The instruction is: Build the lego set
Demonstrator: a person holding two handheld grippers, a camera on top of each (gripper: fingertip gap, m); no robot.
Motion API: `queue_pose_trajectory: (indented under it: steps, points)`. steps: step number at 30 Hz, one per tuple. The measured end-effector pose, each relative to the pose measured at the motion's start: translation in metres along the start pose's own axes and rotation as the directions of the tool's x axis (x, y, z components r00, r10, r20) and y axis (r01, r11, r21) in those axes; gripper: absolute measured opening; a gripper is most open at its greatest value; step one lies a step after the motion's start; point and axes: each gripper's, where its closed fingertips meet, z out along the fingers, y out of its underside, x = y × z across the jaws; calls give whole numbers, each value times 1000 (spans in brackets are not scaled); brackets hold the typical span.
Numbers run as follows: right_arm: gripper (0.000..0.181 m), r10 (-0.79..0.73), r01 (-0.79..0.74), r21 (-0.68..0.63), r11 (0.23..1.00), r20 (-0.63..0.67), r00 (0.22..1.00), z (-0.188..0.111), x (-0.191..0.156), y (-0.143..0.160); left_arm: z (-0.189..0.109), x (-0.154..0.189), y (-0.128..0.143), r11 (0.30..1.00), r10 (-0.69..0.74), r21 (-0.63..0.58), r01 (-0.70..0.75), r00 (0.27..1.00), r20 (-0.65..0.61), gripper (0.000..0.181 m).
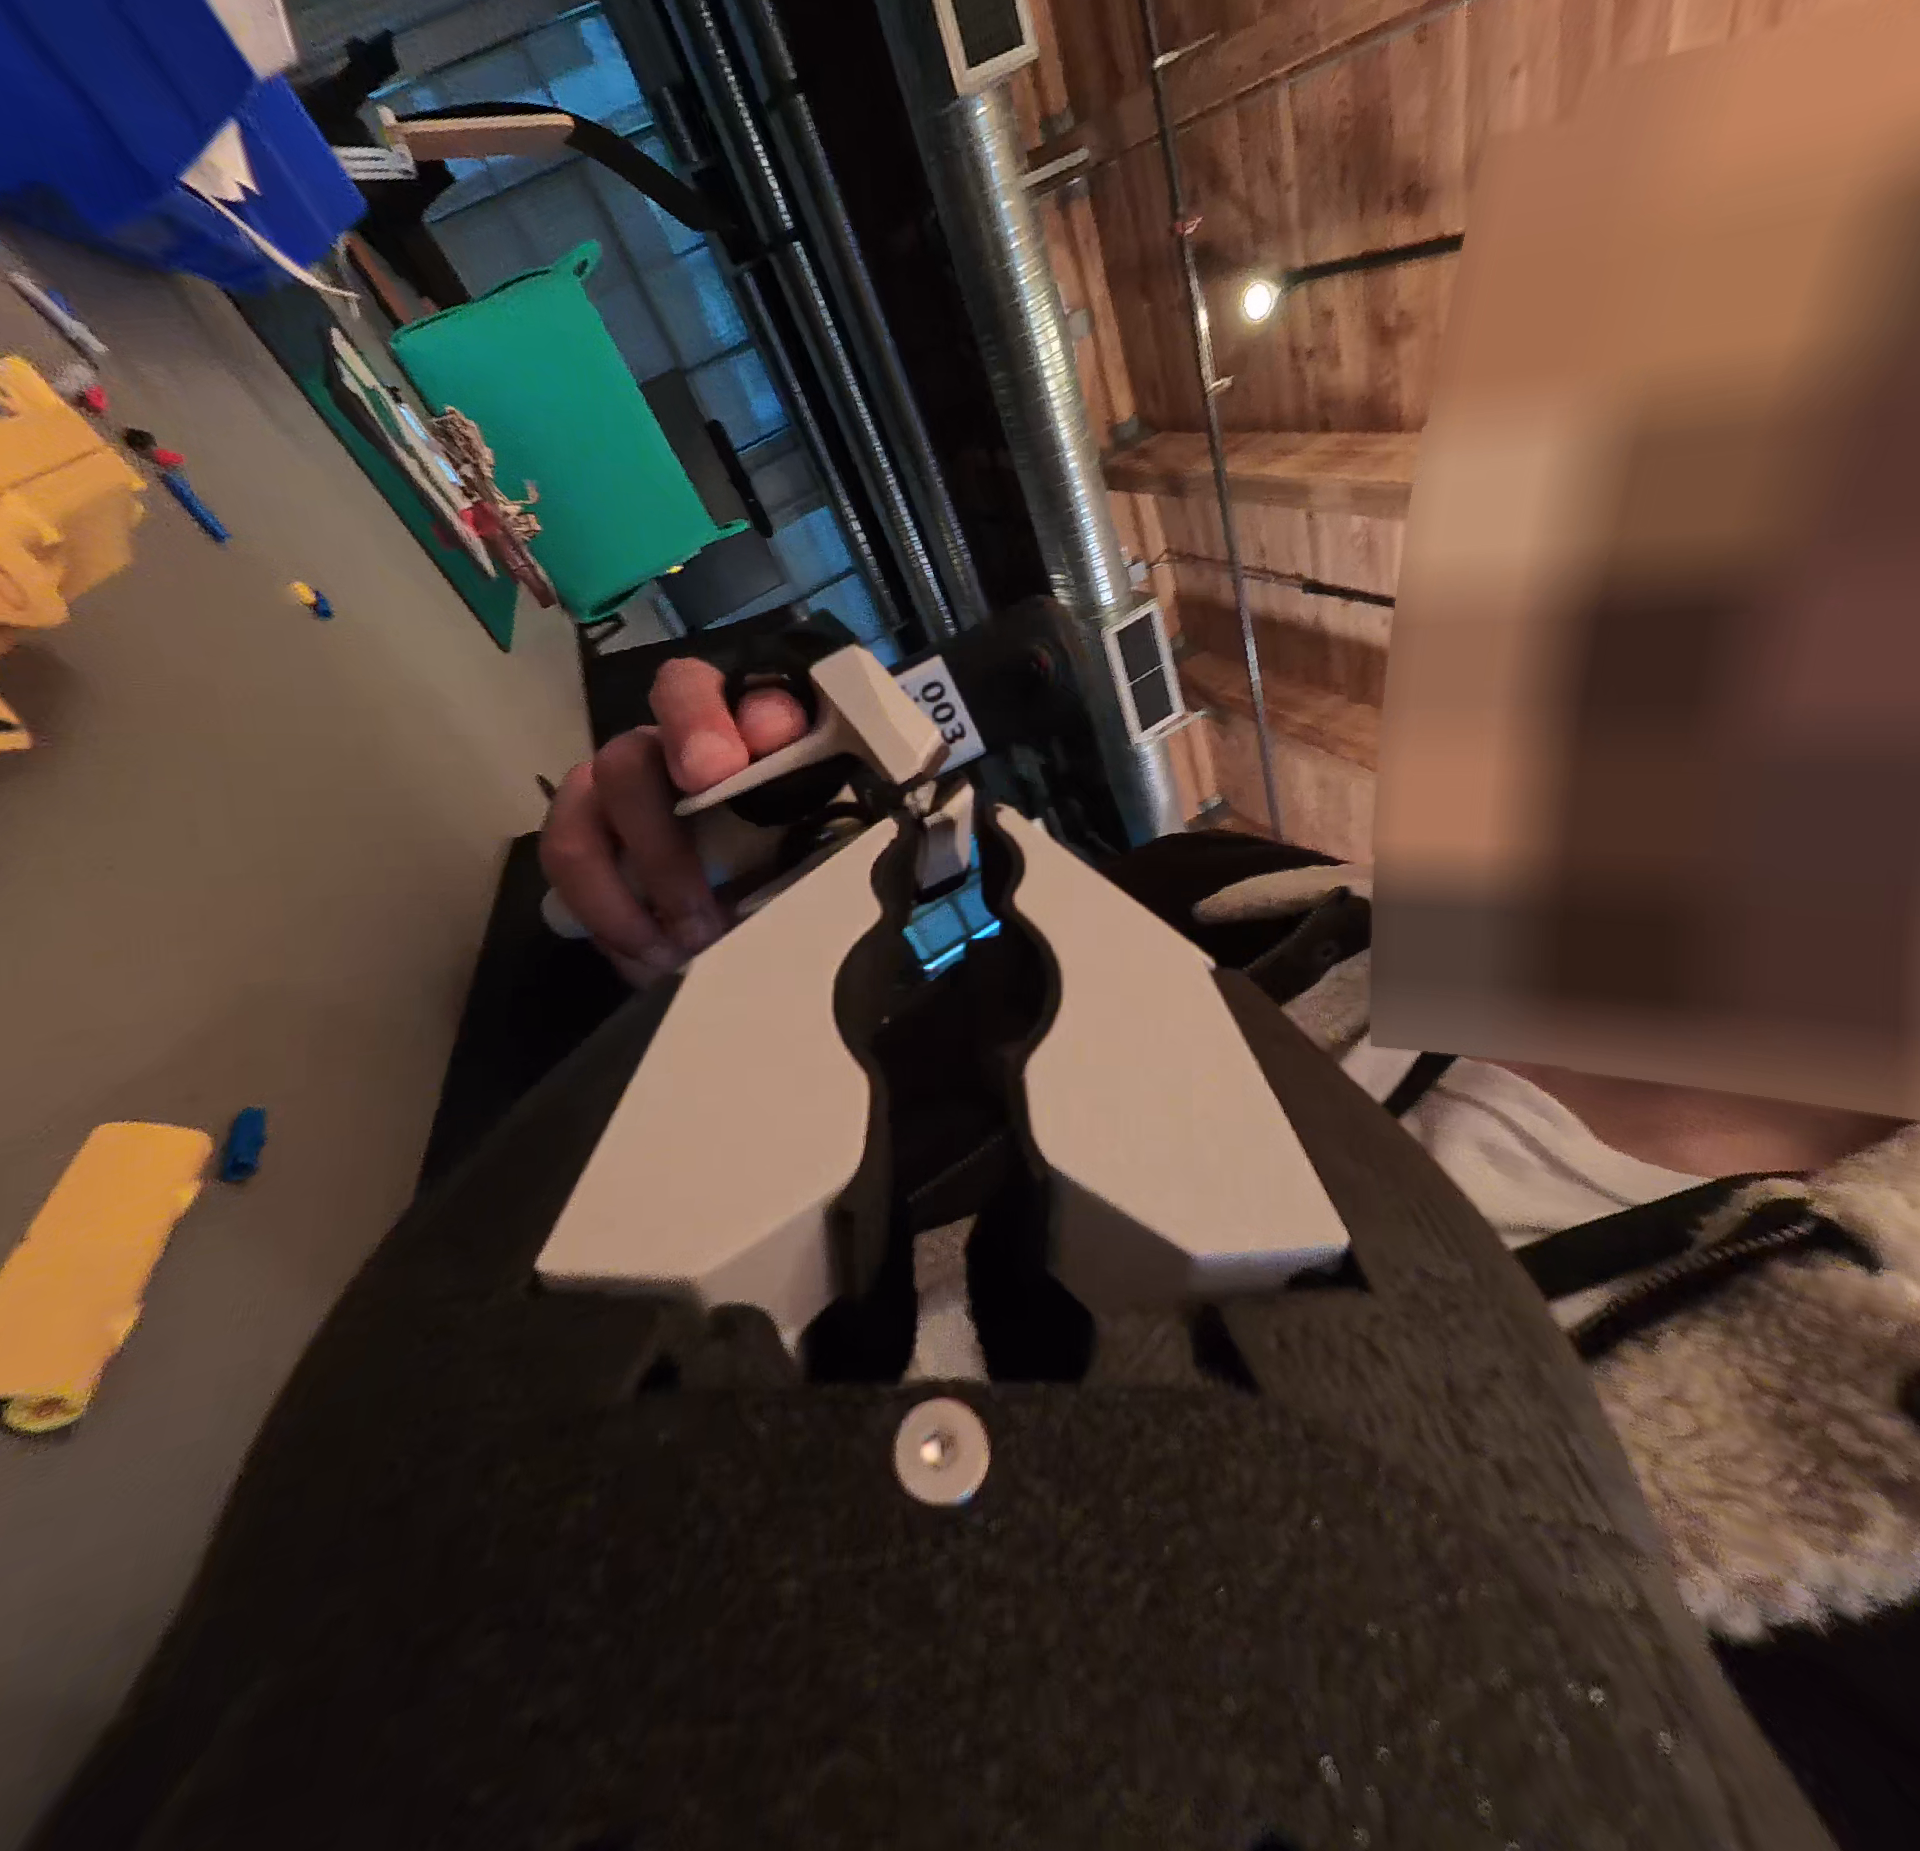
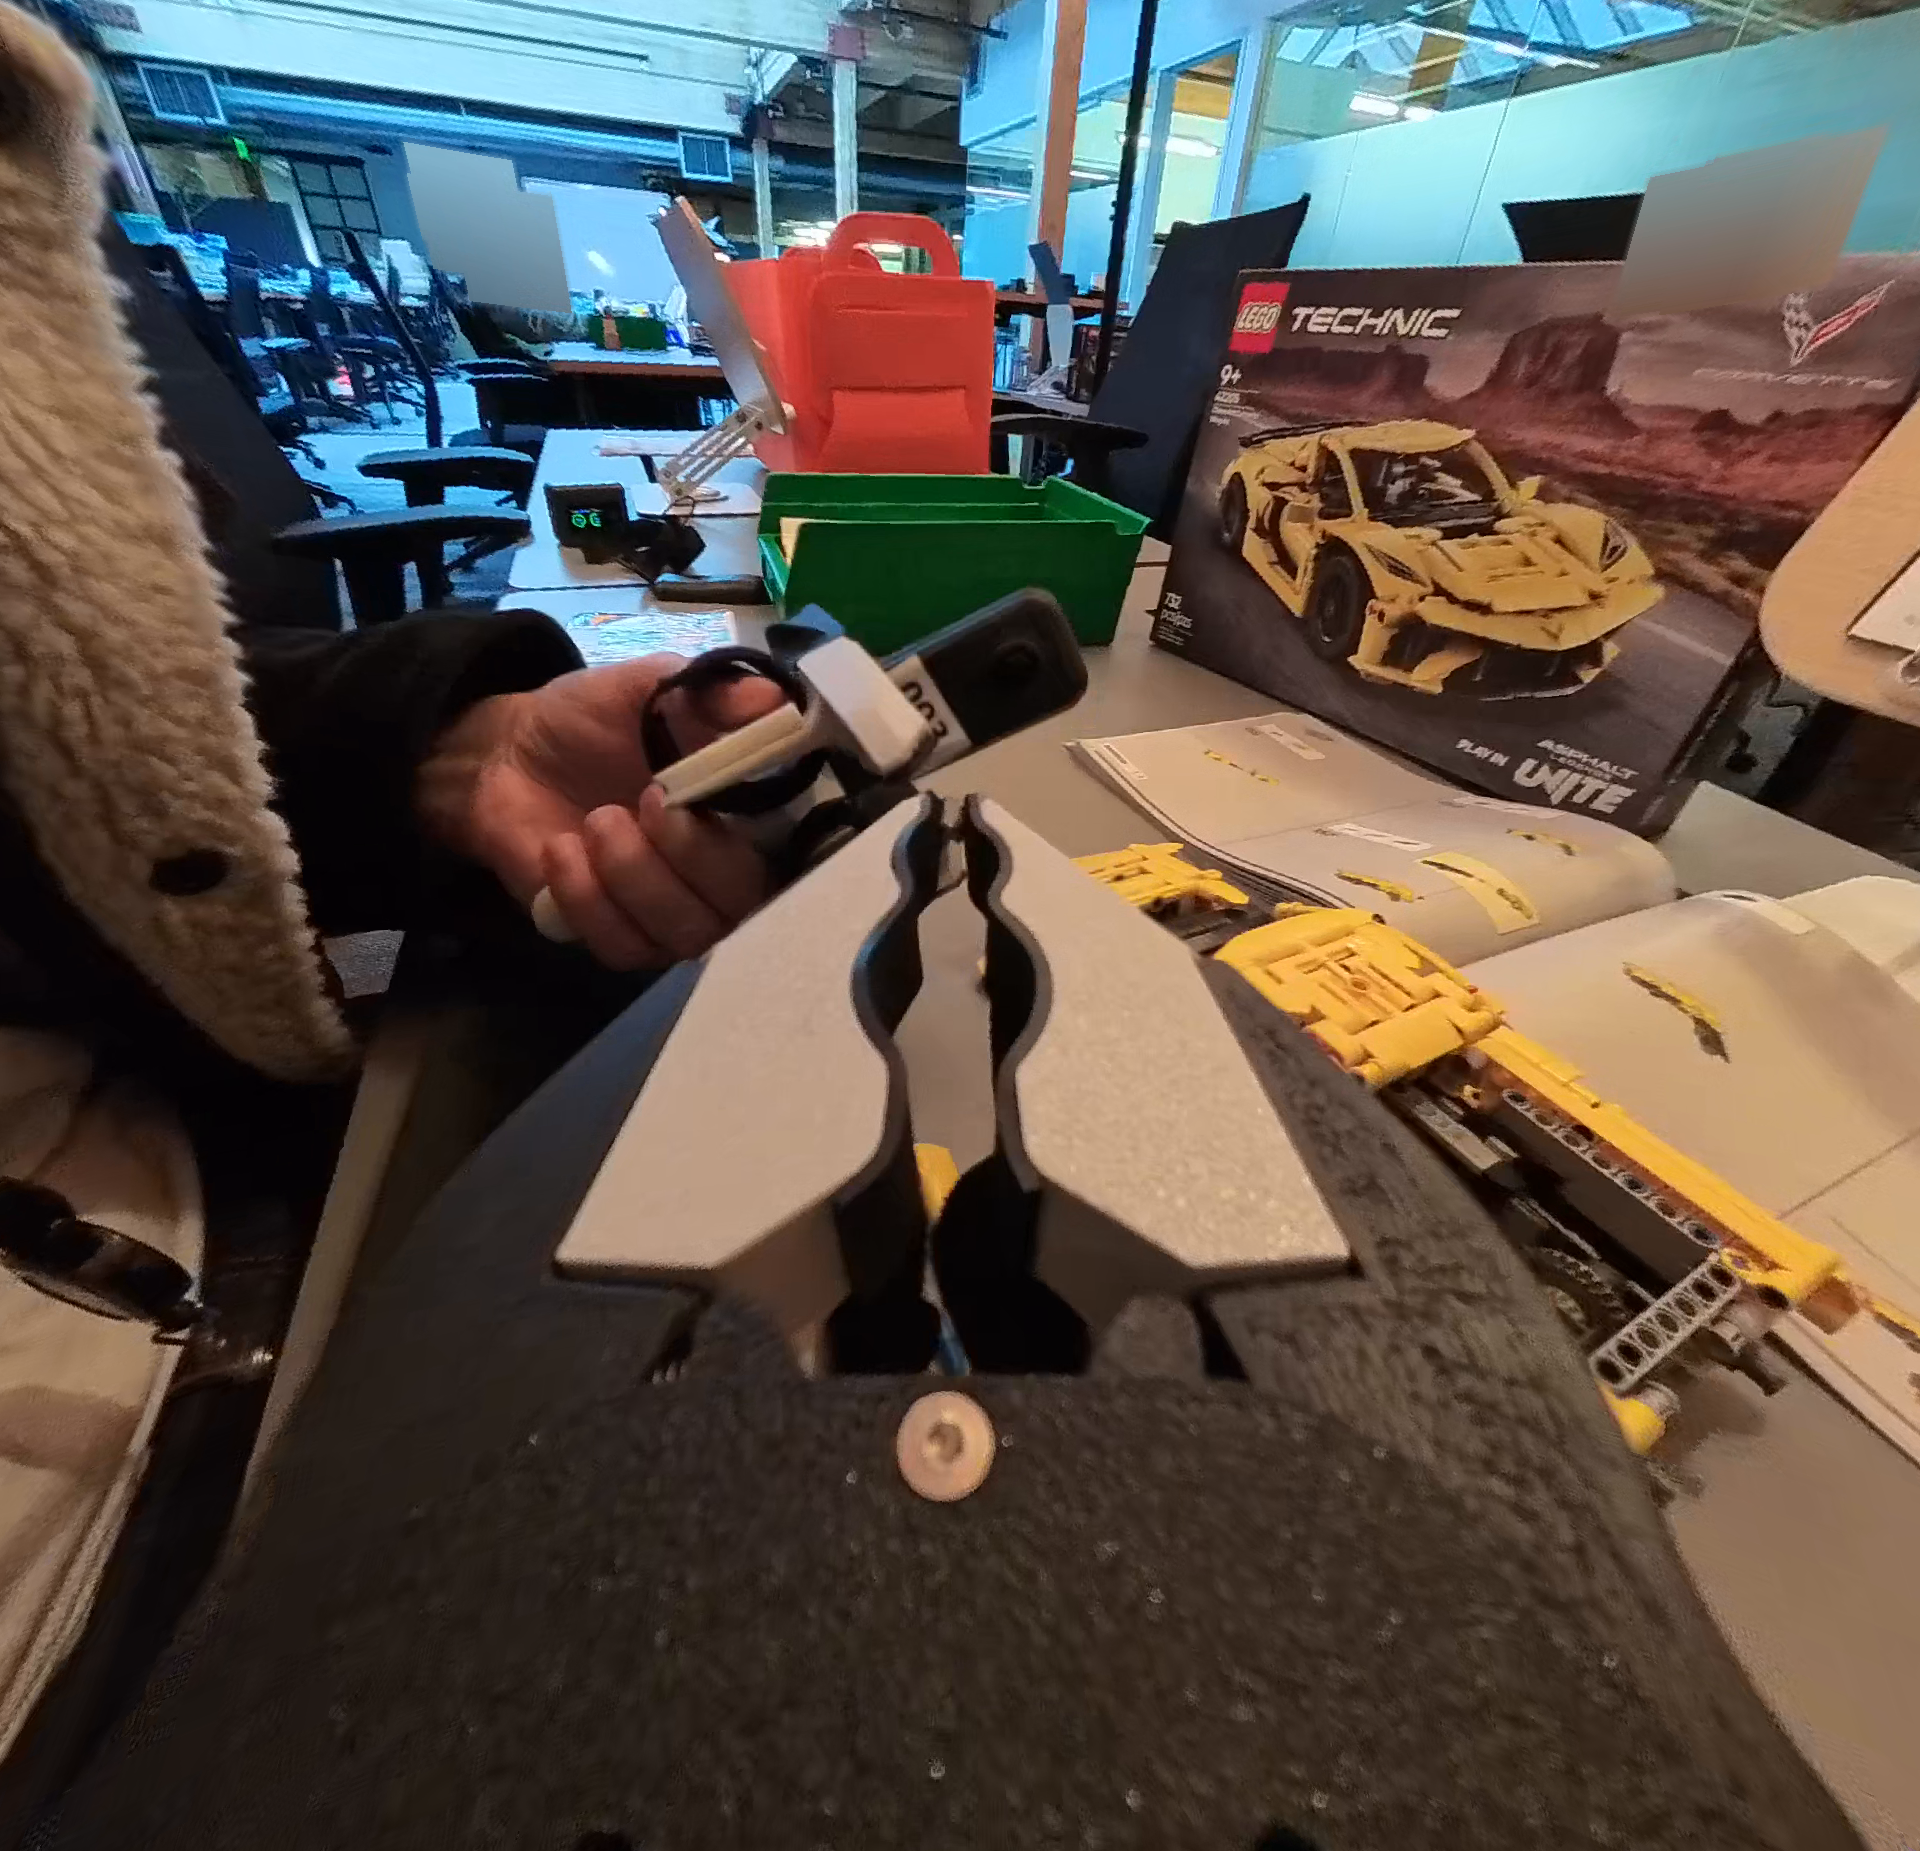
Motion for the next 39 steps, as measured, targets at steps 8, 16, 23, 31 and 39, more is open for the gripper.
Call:
queue_pose_trajectory:
  steps: [8,16,23,31,39]
  points:
    - [4,-17,17,8,1000,27,999,1,-6,-1,-8,-1,-6,999,38,11,-39,997,65,7]
    - [4,-35,35,1,999,14,999,1,-6,1,-11,-3,-2,999,38,-6,-37,997,72,2]
    - [4,-30,30,-11,999,21,999,1,-7,4,-12,-5,-1,999,41,-13,-40,996,80,3]
    - [4,-1,2,-7,1000,65,998,2,-13,4,-10,0,2,993,109,-45,-106,992,63,10]
    - [4,-30,30,-16,999,54,998,2,-13,7,-12,-5,3,996,70,-55,-65,993,91,3]
